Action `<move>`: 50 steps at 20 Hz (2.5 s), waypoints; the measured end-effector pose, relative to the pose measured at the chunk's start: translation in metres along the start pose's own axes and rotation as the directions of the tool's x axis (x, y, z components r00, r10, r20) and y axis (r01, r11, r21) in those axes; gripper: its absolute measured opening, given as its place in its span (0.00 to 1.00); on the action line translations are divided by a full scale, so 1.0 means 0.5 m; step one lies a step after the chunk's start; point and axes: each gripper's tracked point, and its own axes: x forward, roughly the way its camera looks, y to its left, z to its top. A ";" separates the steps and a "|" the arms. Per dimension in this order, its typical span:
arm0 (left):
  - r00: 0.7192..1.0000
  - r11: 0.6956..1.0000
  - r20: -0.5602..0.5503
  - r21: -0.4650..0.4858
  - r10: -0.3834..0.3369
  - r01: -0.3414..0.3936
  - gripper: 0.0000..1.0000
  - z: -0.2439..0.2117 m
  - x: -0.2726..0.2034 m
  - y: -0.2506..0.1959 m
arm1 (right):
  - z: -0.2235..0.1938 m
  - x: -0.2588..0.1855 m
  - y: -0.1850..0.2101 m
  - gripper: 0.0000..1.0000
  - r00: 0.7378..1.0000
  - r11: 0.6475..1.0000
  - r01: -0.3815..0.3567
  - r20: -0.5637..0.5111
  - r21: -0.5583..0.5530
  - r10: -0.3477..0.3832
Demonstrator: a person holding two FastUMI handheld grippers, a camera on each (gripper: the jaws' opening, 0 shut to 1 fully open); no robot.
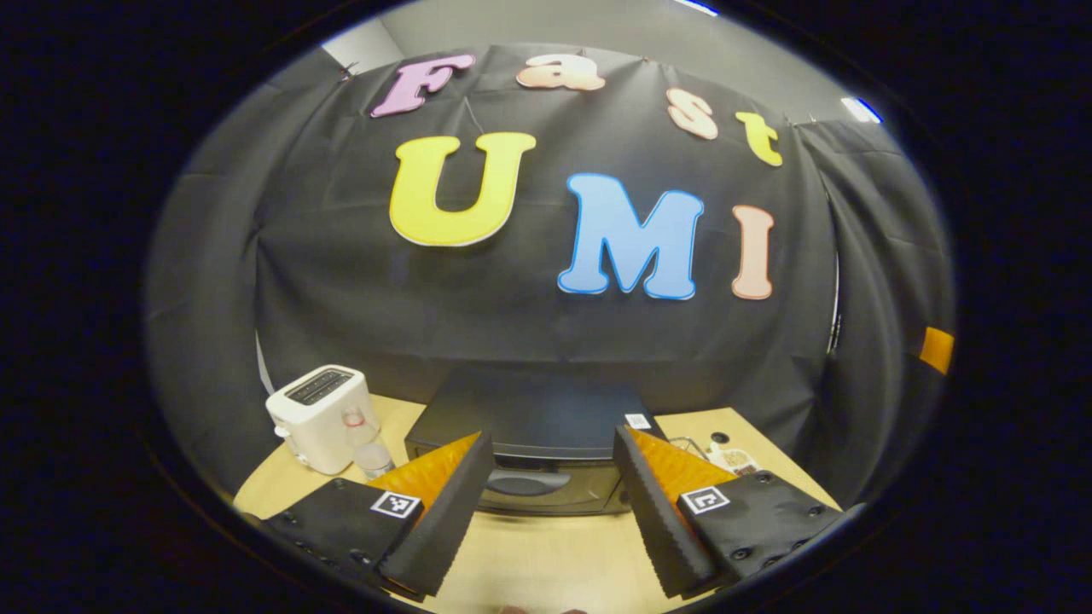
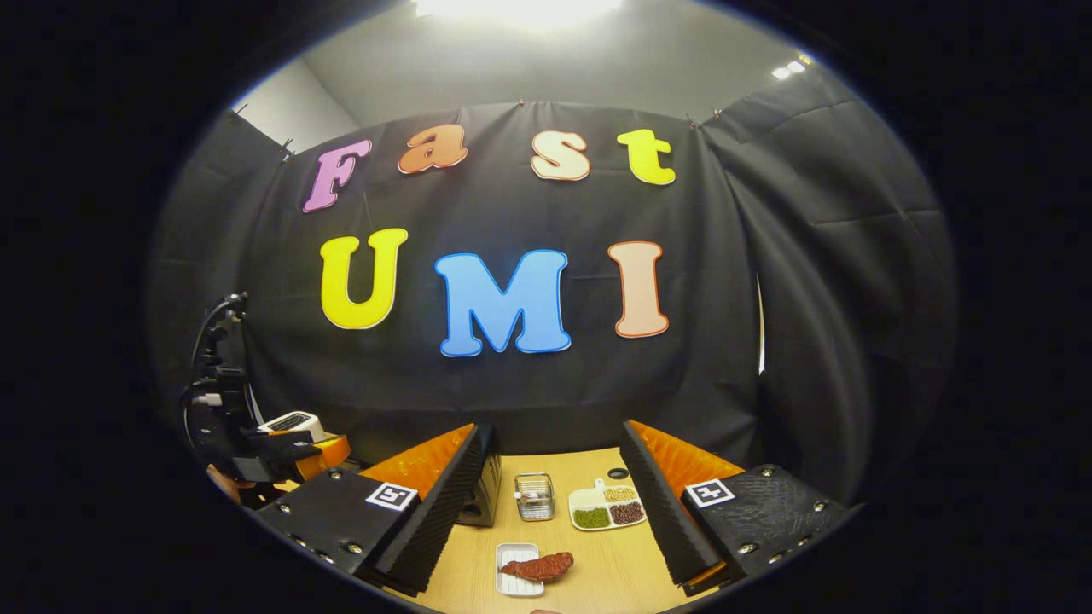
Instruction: Open the electric oven with the left hand, put the food in, and close the electric oven.
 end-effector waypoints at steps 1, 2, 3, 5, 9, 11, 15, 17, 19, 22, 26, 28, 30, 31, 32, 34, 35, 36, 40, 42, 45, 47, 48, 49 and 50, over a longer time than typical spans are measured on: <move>1.000 1.000 -0.023 0.006 0.000 0.000 0.95 -0.015 0.027 0.005 | -0.006 0.001 -0.004 0.98 1.000 1.000 0.008 -0.006 -0.001 -0.008; 0.999 1.000 -0.043 0.014 0.002 -0.002 0.99 -0.034 0.053 0.012 | -0.008 0.004 -0.006 0.98 1.000 1.000 0.010 -0.012 0.000 -0.010; 0.998 1.000 -0.062 0.021 0.005 -0.003 0.95 -0.047 0.076 0.018 | -0.015 0.005 -0.009 0.98 1.000 1.000 0.014 -0.018 0.001 -0.014; 0.996 1.000 -0.086 0.019 0.015 -0.013 0.99 -0.071 0.114 0.036 | -0.021 0.008 -0.015 0.99 0.999 1.000 0.026 -0.028 -0.009 -0.027; 0.993 0.999 -0.122 0.040 0.011 -0.006 0.92 -0.111 0.170 0.042 | -0.030 0.009 -0.019 0.98 0.998 0.999 0.041 -0.042 -0.018 -0.042; 0.989 0.998 -0.147 0.063 0.018 -0.009 0.92 -0.134 0.193 0.046 | -0.028 0.008 -0.021 0.98 0.998 0.998 0.050 -0.042 -0.023 -0.051; 0.984 0.998 -0.178 0.056 0.025 -0.016 0.96 -0.166 0.226 0.053 | -0.020 -0.003 -0.030 0.98 0.997 0.997 0.066 -0.031 -0.045 -0.068; 0.981 0.998 -0.189 0.061 0.037 -0.026 0.95 -0.176 0.232 0.056 | -0.020 -0.008 -0.033 0.98 0.997 0.996 0.073 -0.034 -0.053 -0.075; 0.982 0.997 -0.186 0.074 0.038 -0.025 0.95 -0.180 0.233 0.057 | -0.020 -0.013 -0.035 0.98 0.996 0.995 0.079 -0.035 -0.055 -0.081; 0.983 0.994 -0.181 0.103 0.038 -0.019 0.95 -0.186 0.218 0.057 | -0.021 -0.020 -0.025 0.98 0.996 0.996 0.073 -0.037 -0.050 -0.075; 0.980 0.994 -0.199 0.109 0.026 -0.004 0.99 -0.211 0.171 0.056 | -0.011 -0.029 0.001 0.94 0.999 0.998 0.047 -0.023 -0.046 -0.048; 0.977 0.994 -0.210 0.113 0.021 0.003 0.99 -0.228 0.145 0.056 | -0.007 -0.031 0.014 0.98 0.999 0.998 0.029 -0.016 -0.049 -0.029; 0.974 0.994 -0.227 0.111 0.020 0.005 0.95 -0.251 0.121 0.057 | -0.008 -0.034 0.027 0.99 1.000 0.999 0.011 -0.014 -0.051 -0.011; 0.971 0.994 -0.237 0.105 0.023 0.002 0.95 -0.263 0.111 0.057 | -0.006 -0.038 0.032 0.99 1.000 0.999 0.003 -0.011 -0.052 -0.004; 0.969 0.995 -0.246 0.097 0.025 -0.001 0.95 -0.276 0.097 0.058 | -0.004 -0.041 0.034 0.95 1.000 0.999 0.000 -0.009 -0.054 0.000; 0.964 0.996 -0.265 0.087 0.026 -0.003 0.95 -0.303 0.079 0.058 | -0.006 -0.049 0.040 0.98 1.000 0.998 -0.006 -0.009 -0.055 0.006; 0.961 0.996 -0.276 0.086 0.025 -0.001 0.95 -0.315 0.072 0.058 | -0.008 -0.053 0.039 0.98 1.000 0.998 -0.008 -0.010 -0.056 0.007; 0.958 0.996 -0.287 0.085 0.025 0.000 0.95 -0.327 0.064 0.059 | -0.008 -0.056 0.039 0.98 1.000 0.998 -0.008 -0.011 -0.058 0.007; 0.946 0.998 -0.324 0.063 0.026 -0.006 0.99 -0.378 0.041 0.061 | -0.019 -0.072 0.028 0.98 1.000 0.998 0.003 -0.027 -0.065 -0.004; 0.937 0.999 -0.347 0.054 0.027 -0.008 0.95 -0.406 0.032 0.061 | -0.010 -0.079 0.026 0.98 1.000 0.998 0.005 -0.019 -0.070 -0.007; 0.924 0.999 -0.382 0.037 0.024 -0.011 0.95 -0.453 0.024 0.063 | -0.010 -0.087 0.022 0.98 1.000 0.996 0.007 -0.016 -0.085 -0.008; 0.926 1.000 -0.377 0.020 0.013 -0.006 0.95 -0.459 0.018 0.058 | -0.013 -0.092 0.020 0.98 1.000 0.996 0.004 -0.021 -0.092 -0.006; 0.928 1.000 -0.373 0.015 0.012 -0.007 0.95 -0.455 0.015 0.057 | -0.015 -0.094 0.019 0.98 1.000 0.995 0.002 -0.024 -0.095 -0.004; 0.931 1.000 -0.365 0.013 0.014 -0.010 0.95 -0.446 0.014 0.057 | -0.014 -0.094 0.018 0.98 1.000 0.995 -0.001 -0.024 -0.095 -0.001; 0.937 1.000 -0.350 0.013 0.016 -0.012 0.95 -0.432 0.012 0.057 | -0.015 -0.095 0.014 0.99 1.000 0.996 -0.001 -0.026 -0.093 -0.001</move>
